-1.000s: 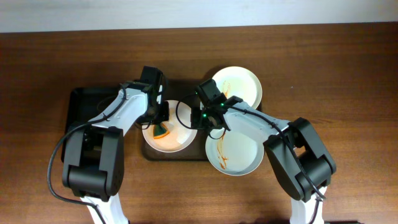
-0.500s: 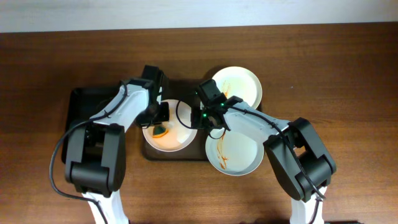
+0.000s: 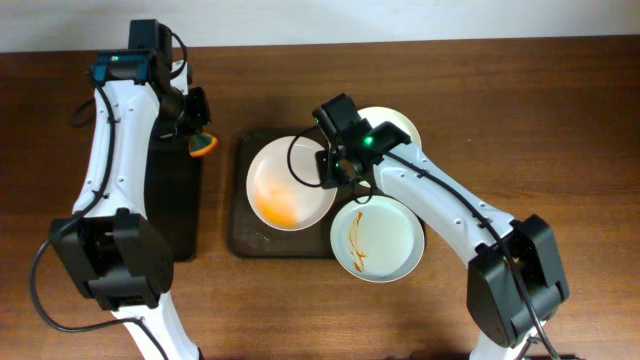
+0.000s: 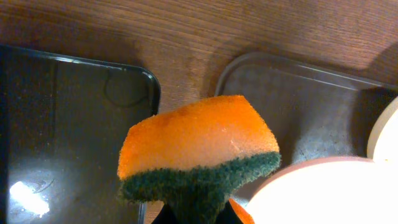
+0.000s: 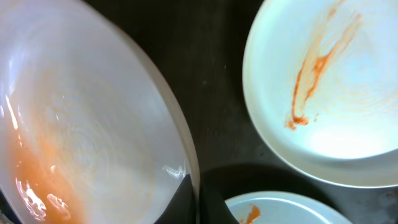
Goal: Clean dirty plates on tray and stack at the side
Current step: 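Lift the scrubbed plate with the right gripper and carry it right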
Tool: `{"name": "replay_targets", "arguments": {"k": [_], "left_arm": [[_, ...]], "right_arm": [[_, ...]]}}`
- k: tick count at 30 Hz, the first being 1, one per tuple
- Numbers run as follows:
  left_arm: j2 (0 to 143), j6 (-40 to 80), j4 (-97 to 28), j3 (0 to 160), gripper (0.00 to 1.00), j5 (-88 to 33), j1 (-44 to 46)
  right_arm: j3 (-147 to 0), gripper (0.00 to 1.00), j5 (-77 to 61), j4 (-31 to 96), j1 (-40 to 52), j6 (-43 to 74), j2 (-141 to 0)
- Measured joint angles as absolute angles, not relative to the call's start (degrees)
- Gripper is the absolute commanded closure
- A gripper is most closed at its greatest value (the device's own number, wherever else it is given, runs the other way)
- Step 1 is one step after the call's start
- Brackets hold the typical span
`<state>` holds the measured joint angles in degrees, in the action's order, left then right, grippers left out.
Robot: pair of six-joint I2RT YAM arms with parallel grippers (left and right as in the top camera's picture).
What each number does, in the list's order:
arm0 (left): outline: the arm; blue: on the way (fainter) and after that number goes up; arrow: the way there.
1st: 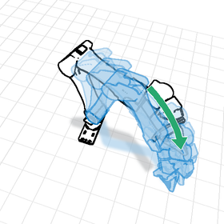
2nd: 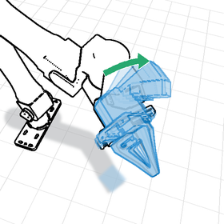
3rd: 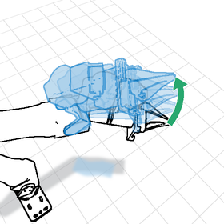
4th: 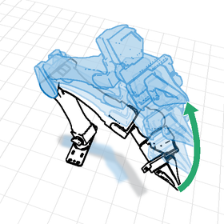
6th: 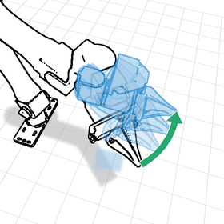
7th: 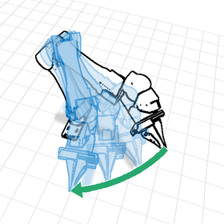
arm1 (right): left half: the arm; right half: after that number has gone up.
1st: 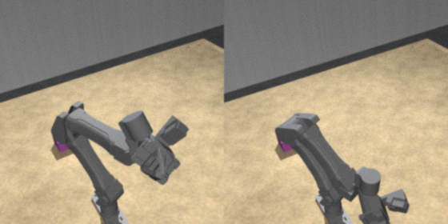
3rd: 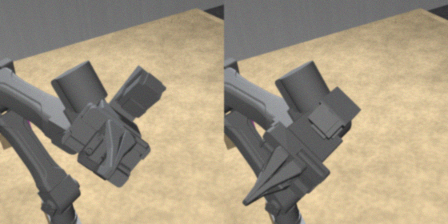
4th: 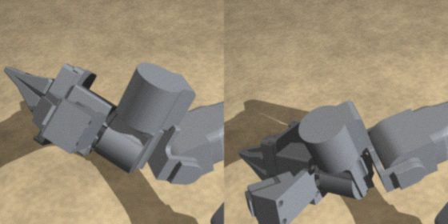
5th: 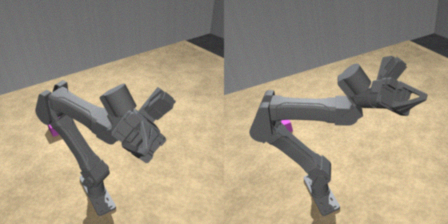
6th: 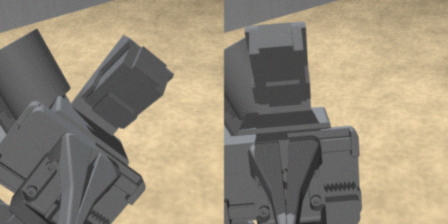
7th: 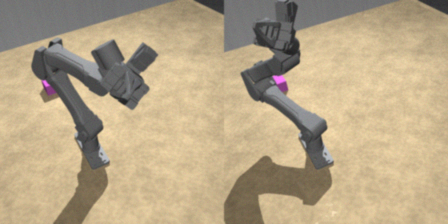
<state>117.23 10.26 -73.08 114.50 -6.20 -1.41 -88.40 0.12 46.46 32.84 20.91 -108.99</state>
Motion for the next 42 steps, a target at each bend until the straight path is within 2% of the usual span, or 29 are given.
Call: {"name": "replay_targets", "arguments": {"k": [5, 11, 18, 22, 25, 27, 29, 31, 34, 42], "left_arm": [[117.23, 8.75, -73.01, 114.5, 1.0, -6.17, -3.2], [117.23, 8.32, -72.23, 114.5, 1.0, -5.37, -22.94], [117.23, 7.7, -73.06, 114.5, 1.0, -5.34, -23.38], [117.23, 7.68, -72.97, 114.5, 1.0, -5.13, -23.38], [117.23, 7.68, -72.42, 114.5, 1.0, -4.38, -24.21], [117.23, 7.68, -72.49, 114.54, 1.0, -4.27, -25.71], [117.23, 7.68, -72.4, 114.54, 1.0, -4.29, -26.35], [117.23, 7.68, -72.2, 114.54, 1.0, -4.27, -26.44], [117.23, 7.68, -72.2, 114.54, 1.0, -4.29, -26.46], [117.23, 7.68, -71.96, 114.54, 1.0, -4.29, -26.46]], "right_arm": [[-93.91, 0.96, 0.86, 48.95, 36.62, 20.34, -108.92], [-94.5, 0.96, 1.72, 37.12, 41.15, 21.76, -108.97], [-94.72, 0.96, 3.11, 16.27, 46.89, 25.21, -117.08], [-94.7, 0.96, 10.81, 3.62, 50.83, 26.06, -122.93], [-94.74, 0.96, 15.16, -9.98, 52.69, 22.31, -127.44], [-94.74, 0.96, 18.33, -16.71, 54.39, 14.24, -131.26], [-94.67, 0.96, 18.68, -19.75, 54.65, 8.38, -131.55], [-94.72, 0.96, 19.31, -22.39, 54.63, -2.42, -131.52], [-94.72, 0.96, 19.51, -24.14, 54.63, -10.76, -131.52], [-94.74, 0.96, 22.92, -31.59, 52.45, -16.51, -131.55]]}}
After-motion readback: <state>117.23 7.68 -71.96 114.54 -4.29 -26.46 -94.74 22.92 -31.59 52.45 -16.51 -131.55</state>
